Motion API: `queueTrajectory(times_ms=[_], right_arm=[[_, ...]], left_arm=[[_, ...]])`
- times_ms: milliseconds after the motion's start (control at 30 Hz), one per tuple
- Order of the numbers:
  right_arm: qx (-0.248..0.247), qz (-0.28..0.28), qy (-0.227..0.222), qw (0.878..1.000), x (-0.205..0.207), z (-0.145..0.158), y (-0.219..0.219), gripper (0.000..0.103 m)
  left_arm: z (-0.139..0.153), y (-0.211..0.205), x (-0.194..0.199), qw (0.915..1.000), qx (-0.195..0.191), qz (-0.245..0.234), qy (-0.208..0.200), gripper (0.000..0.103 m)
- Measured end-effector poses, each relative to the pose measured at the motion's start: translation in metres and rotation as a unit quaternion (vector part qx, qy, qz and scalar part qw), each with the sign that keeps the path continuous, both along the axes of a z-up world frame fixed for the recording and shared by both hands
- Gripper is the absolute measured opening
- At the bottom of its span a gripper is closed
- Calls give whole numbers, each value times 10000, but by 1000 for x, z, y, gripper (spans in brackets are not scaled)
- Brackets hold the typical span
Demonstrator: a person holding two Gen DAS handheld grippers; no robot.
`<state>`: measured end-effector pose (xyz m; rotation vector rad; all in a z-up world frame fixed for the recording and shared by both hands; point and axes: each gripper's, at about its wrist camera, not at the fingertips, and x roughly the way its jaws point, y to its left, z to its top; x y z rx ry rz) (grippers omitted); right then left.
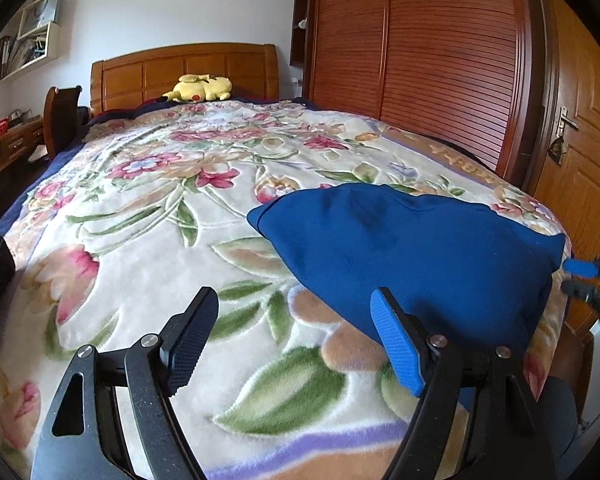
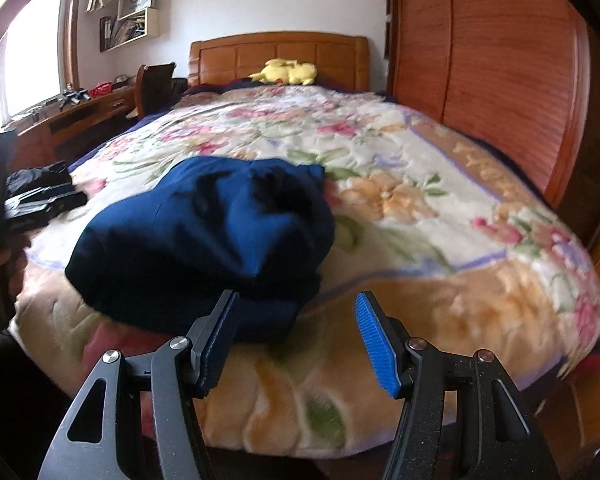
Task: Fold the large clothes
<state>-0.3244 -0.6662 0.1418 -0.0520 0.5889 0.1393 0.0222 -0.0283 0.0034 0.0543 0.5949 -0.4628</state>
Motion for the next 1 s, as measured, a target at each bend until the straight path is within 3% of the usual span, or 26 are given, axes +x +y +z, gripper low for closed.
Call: queueTrajectory(times_ms=[133,233,467,567,733,900,1000], right_arm=[[92,2,191,9998,23,-19,2,62],[536,92,147,9984,34,-23,-7,62],[961,520,50,9940,41,-28,-20,17],[840,406,-215,9954,35,-22,-23,9],[552,-129,-503,9971,42,-7,-53,8],[694,-241,-359,9966,55,-20,-71,9],[907,-306,-377,9947,57,-23,-77,12]], left_arm=[[2,-9,20,9999,138,-10,80,79],[6,-16,38,9996,289,-46,58,79],[-5,-41,110,9974,535,-113,479,79],[-14,-50,136,9954,675,-83,670,79],[-22,-58,150,9927,938,-176,743,79],[-40,-65,156,9877,1032,-439,1093,79],[-44,-65,164,9874,901,-425,1229,79]])
